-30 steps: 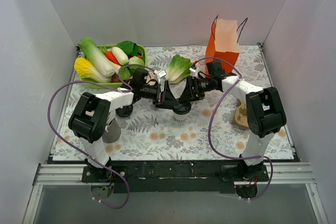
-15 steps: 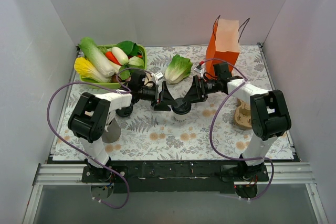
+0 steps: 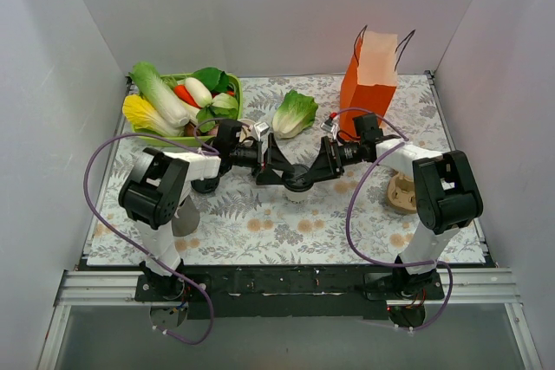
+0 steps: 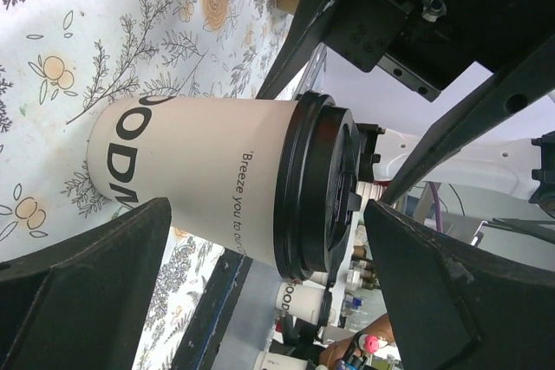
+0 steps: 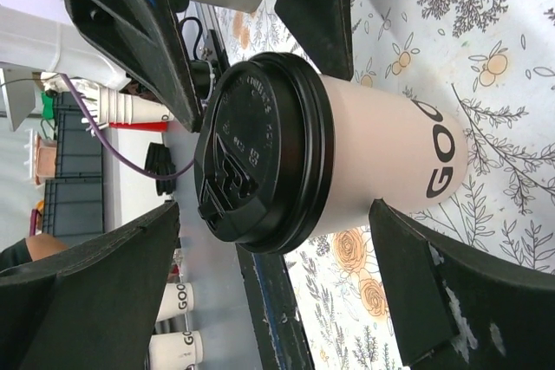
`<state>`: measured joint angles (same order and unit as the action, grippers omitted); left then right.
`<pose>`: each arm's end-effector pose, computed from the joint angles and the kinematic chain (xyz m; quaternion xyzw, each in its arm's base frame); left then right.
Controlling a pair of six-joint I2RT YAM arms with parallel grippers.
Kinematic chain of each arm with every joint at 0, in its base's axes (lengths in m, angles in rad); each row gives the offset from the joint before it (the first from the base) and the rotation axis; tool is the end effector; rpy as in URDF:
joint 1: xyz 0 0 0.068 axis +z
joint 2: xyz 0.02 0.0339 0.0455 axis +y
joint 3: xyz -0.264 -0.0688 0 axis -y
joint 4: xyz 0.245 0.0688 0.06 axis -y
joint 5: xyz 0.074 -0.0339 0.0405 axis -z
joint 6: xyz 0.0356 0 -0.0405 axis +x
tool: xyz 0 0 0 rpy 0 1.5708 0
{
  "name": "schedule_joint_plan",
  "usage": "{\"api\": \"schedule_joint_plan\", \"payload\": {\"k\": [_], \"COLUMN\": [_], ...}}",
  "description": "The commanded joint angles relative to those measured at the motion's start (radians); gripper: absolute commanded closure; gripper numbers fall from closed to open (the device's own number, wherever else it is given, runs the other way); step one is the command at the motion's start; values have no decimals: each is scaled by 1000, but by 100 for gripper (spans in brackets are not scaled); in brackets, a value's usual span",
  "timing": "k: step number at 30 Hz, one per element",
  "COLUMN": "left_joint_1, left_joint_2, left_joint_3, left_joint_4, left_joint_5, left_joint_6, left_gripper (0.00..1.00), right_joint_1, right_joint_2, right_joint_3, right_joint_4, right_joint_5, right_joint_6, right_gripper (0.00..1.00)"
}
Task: Pack the takeout coffee
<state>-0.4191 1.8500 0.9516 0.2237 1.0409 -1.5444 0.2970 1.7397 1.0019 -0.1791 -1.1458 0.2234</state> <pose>0.3201 -0.1762 0.1555 0.2349 -0.7763 0.5615 0.1638 0.3156 0.1305 0.1830 -0.2033 0.7889 0.5655 0.1287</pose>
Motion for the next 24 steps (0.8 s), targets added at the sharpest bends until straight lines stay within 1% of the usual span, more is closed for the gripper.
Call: {"api": "schedule_joint_plan", "payload": {"k": [1,7,12,15,18,24], "left_joint_1": [6,6,8,6,6,8], "left_joint_2": [9,31,35,38,44,55], "left_joint_3": [-17,-66,-77,-65,-39,-25], "left_joint_4": [19,63,57,39,-15,-92], "left_joint_5": [-12,-22,-57,-67,-90,-154], "left_joint_6": [-34,-69,-72,-59,-24,0], "left_gripper": [6,6,7,7,7,9], "right_joint_1": [2,2,2,2,2,2], "right_joint_2": [-39,-28,-8,3,14,35], "right_joint_3": [-31,-80,-85,-82,-77,-71], "right_joint_4": [33,93,113,138,138,67], "right_joint_5": [-26,-15,-2,8,23,87], "right_joint_6": [-33,-4,8,33,40,11], "right_gripper": [2,5,9,10,11,15]}}
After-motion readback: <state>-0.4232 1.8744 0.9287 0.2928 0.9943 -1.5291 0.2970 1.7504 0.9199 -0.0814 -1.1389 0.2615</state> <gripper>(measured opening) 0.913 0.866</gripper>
